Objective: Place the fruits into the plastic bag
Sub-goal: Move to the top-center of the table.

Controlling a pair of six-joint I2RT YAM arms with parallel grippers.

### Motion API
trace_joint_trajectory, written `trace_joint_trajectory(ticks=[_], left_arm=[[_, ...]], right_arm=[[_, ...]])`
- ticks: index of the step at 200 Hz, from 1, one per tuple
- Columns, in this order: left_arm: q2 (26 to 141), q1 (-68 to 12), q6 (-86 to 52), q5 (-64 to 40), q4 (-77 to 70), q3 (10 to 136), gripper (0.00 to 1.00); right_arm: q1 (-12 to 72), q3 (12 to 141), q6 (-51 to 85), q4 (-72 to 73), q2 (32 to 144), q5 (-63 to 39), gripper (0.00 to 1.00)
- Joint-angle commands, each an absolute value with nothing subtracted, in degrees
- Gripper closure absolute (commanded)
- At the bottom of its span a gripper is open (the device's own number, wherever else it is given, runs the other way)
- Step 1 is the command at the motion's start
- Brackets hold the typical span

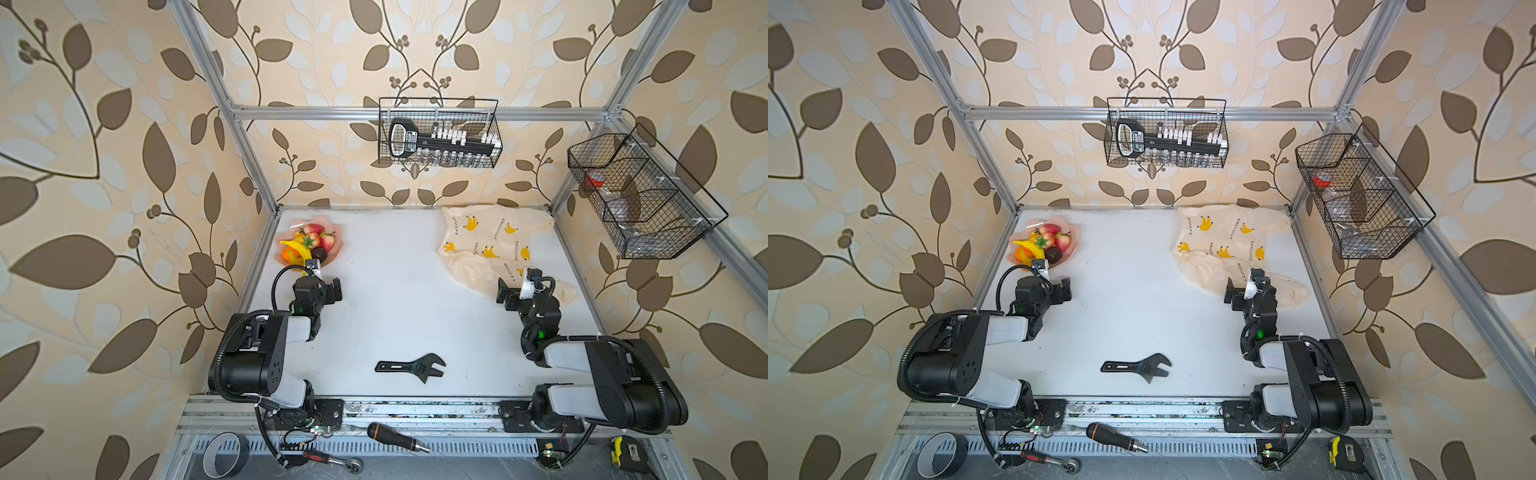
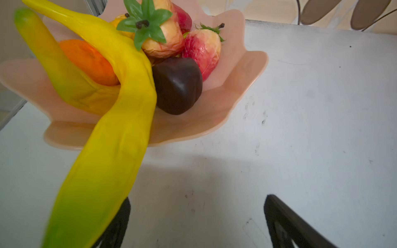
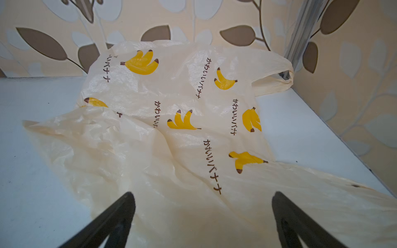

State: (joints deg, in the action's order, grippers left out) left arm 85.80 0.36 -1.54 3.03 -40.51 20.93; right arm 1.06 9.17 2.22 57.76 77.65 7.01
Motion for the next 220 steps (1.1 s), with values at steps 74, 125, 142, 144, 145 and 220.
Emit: trace_joint_trajectory(ticks=[74,125,142,144,145,220], left_arm=[[85.5,0.1,-1.7,3.3,-42.1,22.1,0.01],[85.5,0.1,-1.7,3.2,-42.1,22.1,0.01],[85.6,0.1,-1.7,3.3,-42.1,22.1,0.01],[85.6,0.0,-1.7,3.3,-42.1,22.1,0.01],[85.5,0.1,-1.7,3.3,-42.1,22.1,0.01],[85.5,0.0,-1.7,3.3,-42.1,22.1,0.01]], right_arm=[[1.0,10.2,0.8,58.6,77.3,5.9,0.0],[0.6,10.2,1.0,58.7,77.2,5.1,0.0],[0.5,10.2,1.0,58.7,77.3,5.1,0.0],[0.5,10.2,1.0,58.7,77.3,5.0,0.0],[0.5,10.2,1.0,58.7,77.3,5.0,0.0],[0.1,10.3,1.3,58.6,77.3,4.3,0.0]])
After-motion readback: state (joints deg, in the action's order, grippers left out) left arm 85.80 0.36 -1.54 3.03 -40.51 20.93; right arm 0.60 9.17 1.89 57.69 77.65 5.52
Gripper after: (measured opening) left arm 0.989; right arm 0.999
